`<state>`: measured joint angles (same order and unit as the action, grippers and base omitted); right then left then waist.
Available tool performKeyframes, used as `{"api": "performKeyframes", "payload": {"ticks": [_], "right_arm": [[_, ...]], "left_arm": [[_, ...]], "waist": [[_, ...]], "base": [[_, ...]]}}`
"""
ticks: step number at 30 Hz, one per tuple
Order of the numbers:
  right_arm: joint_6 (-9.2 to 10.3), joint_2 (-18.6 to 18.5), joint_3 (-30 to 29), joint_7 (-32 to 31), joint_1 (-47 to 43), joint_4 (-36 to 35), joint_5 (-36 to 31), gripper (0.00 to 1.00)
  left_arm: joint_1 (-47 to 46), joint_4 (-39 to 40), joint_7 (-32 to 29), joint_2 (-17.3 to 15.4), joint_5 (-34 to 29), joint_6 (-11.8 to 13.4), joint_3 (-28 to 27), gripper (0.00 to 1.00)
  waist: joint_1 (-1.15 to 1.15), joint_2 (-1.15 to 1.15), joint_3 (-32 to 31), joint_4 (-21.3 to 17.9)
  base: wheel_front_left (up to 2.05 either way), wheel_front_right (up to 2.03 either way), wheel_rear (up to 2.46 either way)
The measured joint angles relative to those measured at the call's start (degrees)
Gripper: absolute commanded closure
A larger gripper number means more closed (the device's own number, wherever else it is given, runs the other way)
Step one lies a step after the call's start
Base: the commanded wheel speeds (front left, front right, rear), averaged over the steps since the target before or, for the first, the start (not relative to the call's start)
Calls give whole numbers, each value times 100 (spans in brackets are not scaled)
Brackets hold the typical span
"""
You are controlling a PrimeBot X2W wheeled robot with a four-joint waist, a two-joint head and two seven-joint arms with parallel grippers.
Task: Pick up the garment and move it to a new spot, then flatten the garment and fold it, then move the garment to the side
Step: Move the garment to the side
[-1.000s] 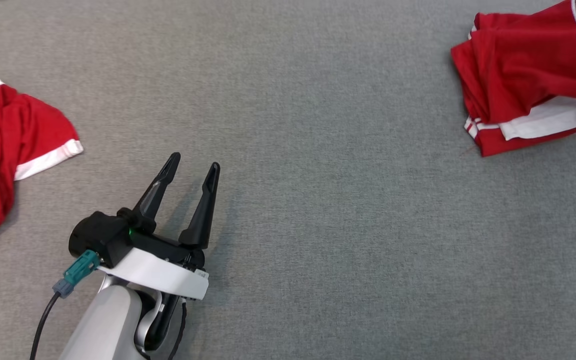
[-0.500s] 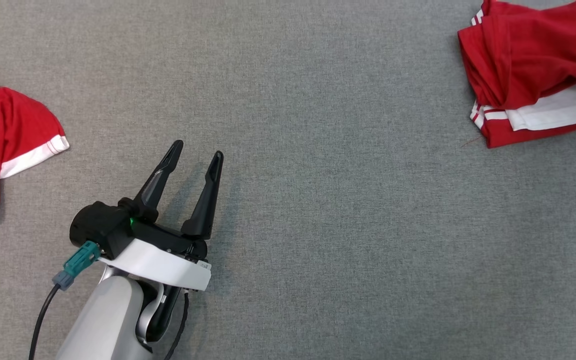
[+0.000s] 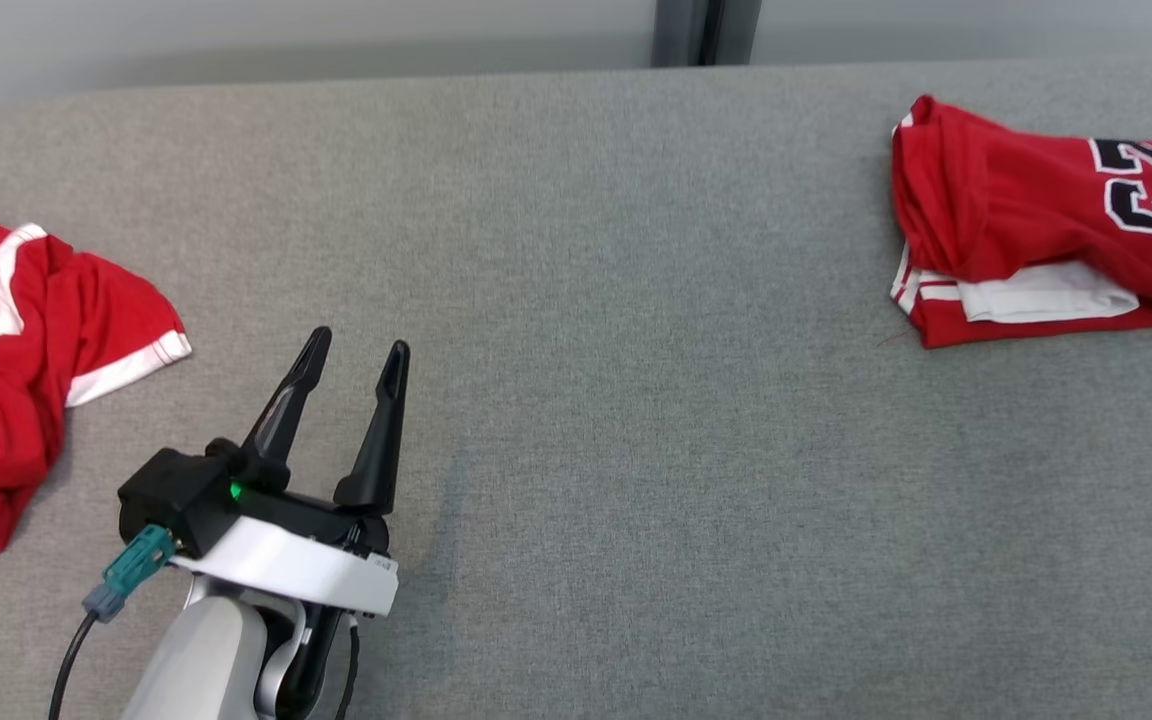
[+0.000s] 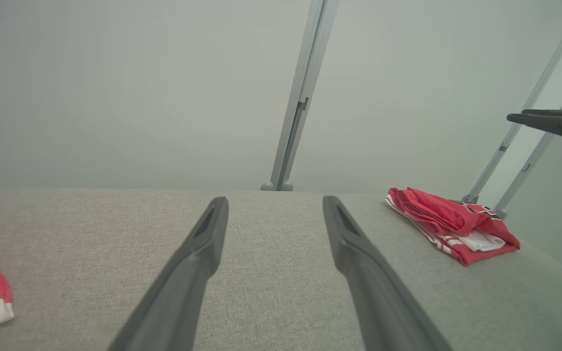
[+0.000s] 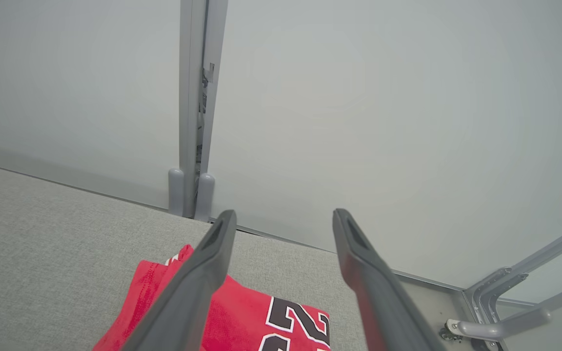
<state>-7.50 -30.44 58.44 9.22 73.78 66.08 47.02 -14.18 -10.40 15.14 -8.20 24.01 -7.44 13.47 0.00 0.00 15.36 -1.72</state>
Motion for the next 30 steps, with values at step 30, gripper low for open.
{"api": "performKeyframes", "payload": {"ticks": [30], "right_arm": [[1,642,-4511,561,-5354,-4248,-1675,0]], "left_arm": [[1406,268,0,104,-134,103,-920,0]], "waist": [[0,0,-1632,305]], "base": [[0,0,0]]}}
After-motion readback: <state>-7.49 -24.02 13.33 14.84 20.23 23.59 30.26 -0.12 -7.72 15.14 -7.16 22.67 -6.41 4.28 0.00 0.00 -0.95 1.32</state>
